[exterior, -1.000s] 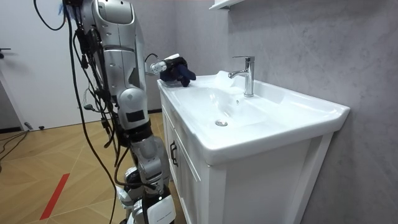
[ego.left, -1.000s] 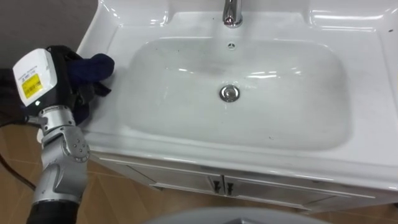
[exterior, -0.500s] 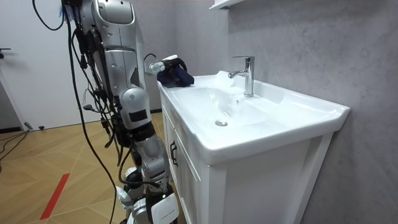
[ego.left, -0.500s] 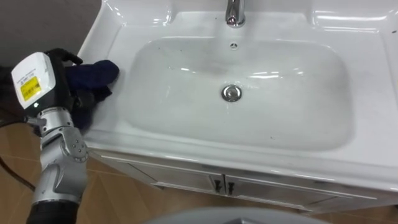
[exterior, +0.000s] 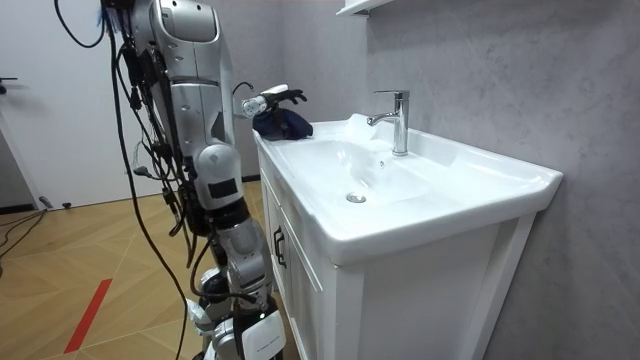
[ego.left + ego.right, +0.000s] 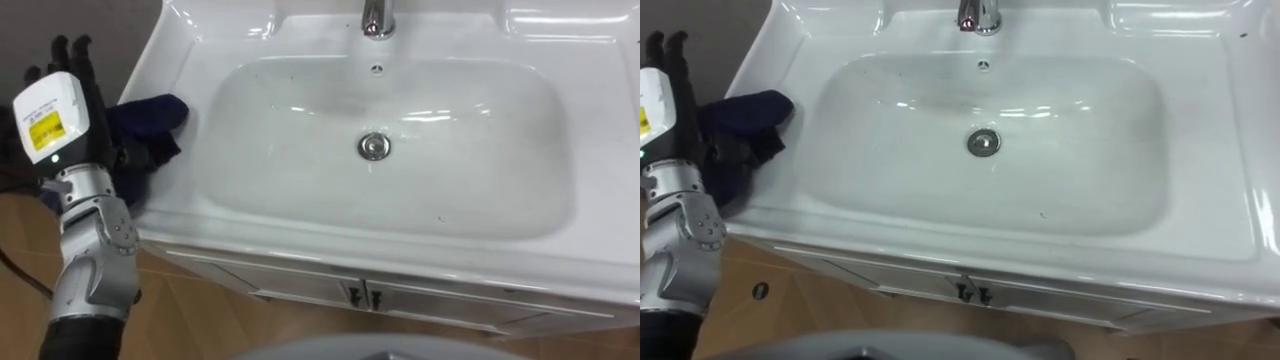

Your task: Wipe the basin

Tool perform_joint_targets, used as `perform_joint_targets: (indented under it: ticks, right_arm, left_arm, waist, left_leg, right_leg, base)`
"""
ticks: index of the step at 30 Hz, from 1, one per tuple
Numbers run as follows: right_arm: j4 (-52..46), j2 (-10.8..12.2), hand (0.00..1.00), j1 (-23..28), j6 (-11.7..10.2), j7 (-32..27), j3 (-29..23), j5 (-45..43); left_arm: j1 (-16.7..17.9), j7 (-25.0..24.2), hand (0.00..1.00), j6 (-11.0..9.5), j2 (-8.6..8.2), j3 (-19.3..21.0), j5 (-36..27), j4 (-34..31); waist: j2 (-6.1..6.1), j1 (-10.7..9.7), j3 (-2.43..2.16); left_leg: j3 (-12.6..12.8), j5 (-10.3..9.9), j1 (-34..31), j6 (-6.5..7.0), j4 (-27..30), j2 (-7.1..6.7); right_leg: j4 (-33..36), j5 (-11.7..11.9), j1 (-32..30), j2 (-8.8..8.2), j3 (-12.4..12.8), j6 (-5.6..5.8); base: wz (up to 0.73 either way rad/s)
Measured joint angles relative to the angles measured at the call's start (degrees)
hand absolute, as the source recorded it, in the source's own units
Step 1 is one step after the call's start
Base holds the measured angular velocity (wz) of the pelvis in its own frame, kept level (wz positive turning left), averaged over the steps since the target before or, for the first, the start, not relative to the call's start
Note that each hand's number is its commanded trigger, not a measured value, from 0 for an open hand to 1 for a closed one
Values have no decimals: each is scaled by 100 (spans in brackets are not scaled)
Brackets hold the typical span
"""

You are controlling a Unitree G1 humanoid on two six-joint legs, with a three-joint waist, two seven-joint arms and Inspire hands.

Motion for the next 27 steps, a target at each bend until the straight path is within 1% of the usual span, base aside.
perform_joint_targets:
  ticks: [3,6,7,8,9,10,11,12,13,14,15,16,18,19,20,21,22,23,24,26,27]
  right_arm:
    - [8,1,0,10,-39,-15,117,11]
    - [83,18,0,-18,-55,-68,162,66]
    - [96,17,0,-34,-63,-85,160,62]
    - [94,25,0,-46,-80,-114,160,62]
    - [95,32,0,-48,-94,-125,160,77]
    - [87,38,0,-51,-112,-134,161,134]
    - [83,38,0,-72,-131,-137,160,197]
    - [84,37,0,-85,-140,-140,158,230]
    - [82,39,0,-105,-145,-138,158,286]
    - [78,47,0,-104,-146,-129,156,274]
    - [73,51,0,-97,-146,-121,156,259]
    - [69,63,0,-95,-147,-114,144,230]
    - [42,67,0,-112,-143,-106,92,80]
    - [38,69,0,-113,-145,-107,88,55]
    - [18,77,0,-104,-149,-108,62,44]
    - [2,83,0,-101,-152,-111,47,46]
    - [-11,84,0,-102,-151,-115,47,45]
    - [-11,84,0,-110,-160,-124,45,42]
    - [-13,84,0,-116,-168,-128,44,42]
    - [-15,88,0,-82,-278,-154,42,29]
    - [-12,92,0,-61,-304,-186,41,30]
  left_arm:
    - [-1,0,0,-15,0,-1,-25,-64]
    - [0,2,0,-110,-2,0,-654,-157]
    - [1,2,0,-159,-8,1,-1087,-160]
    - [3,1,0,-166,-28,1,-1530,-211]
    - [3,1,0,-175,-44,0,-1813,-270]
    - [3,0,0,-190,-96,0,-2429,-427]
    - [3,-2,0,-261,-135,1,-2954,-509]
    - [3,-15,0,-301,-145,0,-3179,-535]
    - [2,-74,0,-348,-153,3,-3623,-596]
    - [2,-151,0,-412,-153,6,-4063,-604]
    - [3,-197,0,-423,-153,6,-4264,-611]
    - [4,-293,0,-427,-154,6,-4622,-620]
    - [4,-516,0,-428,-154,6,-5308,-622]
    - [3,-573,0,-428,-157,9,-5474,-633]
    - [4,-682,0,-427,-161,9,-5781,-710]
    - [3,-807,0,-428,-162,8,-6057,-827]
    - [3,-869,0,-431,-163,8,-6182,-877]
    - [2,-983,0,-487,-163,8,-6426,-917]
    - [2,-1029,0,-529,-163,8,-6533,-917]
    - [-2,-1221,0,-581,-163,8,-6745,-917]
    - [-2,-1274,0,-600,-163,8,-6751,-917]
  waist:
    - [3,4,-2]
    - [-17,7,11]
    - [-38,13,24]
    - [-35,18,20]
    - [-43,0,26]
    - [-50,-12,27]
    - [-64,14,33]
    - [-59,28,30]
    - [-67,40,28]
    - [-101,37,22]
    - [-108,36,15]
    - [-125,37,5]
    - [-148,37,2]
    - [-158,35,2]
    - [-173,35,0]
    - [-209,32,9]
    - [-215,33,9]
    - [-223,37,4]
    - [-227,34,7]
    - [-219,31,2]
    - [-217,32,2]
  left_leg:
    - [-17,0,18,0,-5,-2]
    - [-36,0,37,0,-12,-5]
    - [-17,0,51,0,-10,-5]
    - [-12,0,52,0,-7,-6]
    - [-13,0,53,0,-7,-6]
    - [-10,0,51,0,-7,-7]
    - [-9,0,47,0,-7,-10]
    - [-11,0,46,0,-7,-12]
    - [-14,0,54,0,-8,-15]
    - [-15,0,59,0,-7,-18]
    - [-15,0,61,0,-6,-20]
    - [-17,0,68,1,-9,-20]
    - [-16,1,71,1,-8,-20]
    - [-17,1,69,1,-5,-19]
    - [-30,1,69,1,-3,-19]
    - [-31,1,66,1,-1,-18]
    - [-31,1,65,1,2,-17]
    - [-31,1,61,1,4,-17]
    - [-31,1,60,1,4,-17]
    - [-30,0,66,1,10,-17]
    - [-31,0,68,1,10,-17]
  right_leg:
    - [-4,0,14,1,2,0]
    - [-4,-2,48,2,-10,3]
    - [-3,-4,64,2,-21,5]
    - [-4,-6,66,0,-21,8]
    - [-6,-8,67,0,-15,10]
    - [-4,-9,67,0,-19,12]
    - [-1,-10,67,-3,-20,14]
    - [-1,-12,69,-5,-17,16]
    - [5,-13,82,-4,-1,19]
    - [10,-17,85,-5,2,25]
    - [11,-18,96,-5,1,27]
    - [11,-19,96,-2,3,28]
    - [16,-19,93,-4,-21,28]
    - [15,-19,92,-4,-25,28]
    - [14,-19,95,-5,-35,28]
    - [14,-19,92,-4,-37,28]
    - [14,-19,93,-4,-38,28]
    - [15,-18,94,-5,-38,28]
    - [15,-18,94,-5,-37,28]
    - [15,-18,104,-4,-32,28]
    - [16,-18,107,-2,-32,28]
  base:
    - [-1]
    - [3]
    - [0]
    - [0]
    - [4]
    - [4]
    - [3]
    - [0]
    - [0]
    - [0]
    - [4]
    - [4]
    - [2]
    - [3]
    - [3]
    - [0]
    - [0]
    - [0]
    - [0]
    - [0]
    - [0]
